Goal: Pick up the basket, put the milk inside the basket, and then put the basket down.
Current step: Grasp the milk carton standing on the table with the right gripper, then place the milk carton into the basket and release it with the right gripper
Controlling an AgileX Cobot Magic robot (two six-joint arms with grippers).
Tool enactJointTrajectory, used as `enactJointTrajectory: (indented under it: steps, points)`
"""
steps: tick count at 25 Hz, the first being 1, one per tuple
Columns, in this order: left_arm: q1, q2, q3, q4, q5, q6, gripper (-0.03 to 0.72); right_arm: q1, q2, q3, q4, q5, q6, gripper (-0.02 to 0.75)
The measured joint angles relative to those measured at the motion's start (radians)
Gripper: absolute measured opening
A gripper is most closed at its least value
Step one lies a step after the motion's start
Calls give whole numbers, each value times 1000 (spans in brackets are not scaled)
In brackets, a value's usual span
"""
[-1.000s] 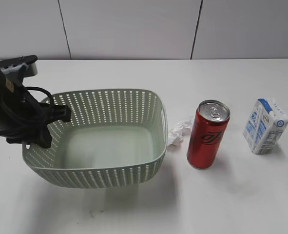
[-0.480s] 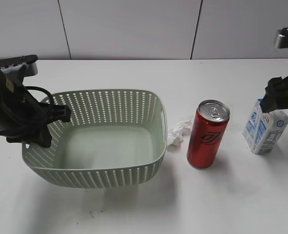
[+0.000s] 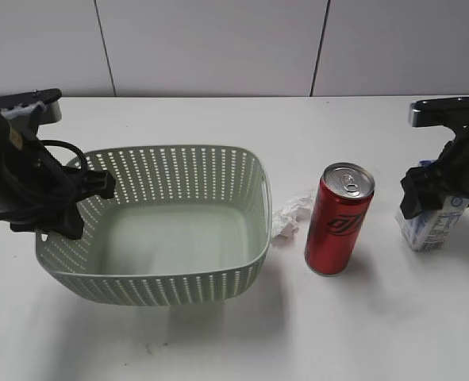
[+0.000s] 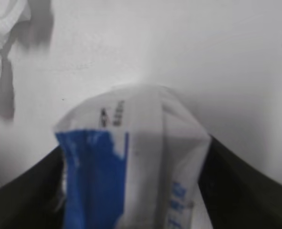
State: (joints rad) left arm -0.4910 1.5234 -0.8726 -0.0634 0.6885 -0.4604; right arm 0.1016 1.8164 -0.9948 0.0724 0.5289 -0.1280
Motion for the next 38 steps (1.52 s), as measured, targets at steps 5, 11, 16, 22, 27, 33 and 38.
enactJointTrajectory:
  steps: [5, 11, 16, 22, 27, 33, 38]
  points:
    - [0, 0, 0, 2, 0, 0, -1, 0, 1, -3, 1, 19, 11, 435]
    - [0, 0, 0, 2, 1, 0, -1, 0, -4, -4, 3, 32, 34, 340]
    - [0, 0, 0, 2, 1, 1, -1, 0, -75, -3, 3, 94, 37, 338]
    - [0, 0, 0, 2, 3, 1, -1, 0, -249, -3, -9, 139, 38, 338]
    - [0, 0, 0, 2, 4, 1, -1, 0, -404, -4, 9, 221, 19, 338]
    - [0, 0, 0, 11, 4, 1, -1, 153, -527, -29, 65, 309, -35, 338]
    - [0, 0, 1, 21, 23, 1, -1, 422, -524, -129, 75, 310, 2, 338]
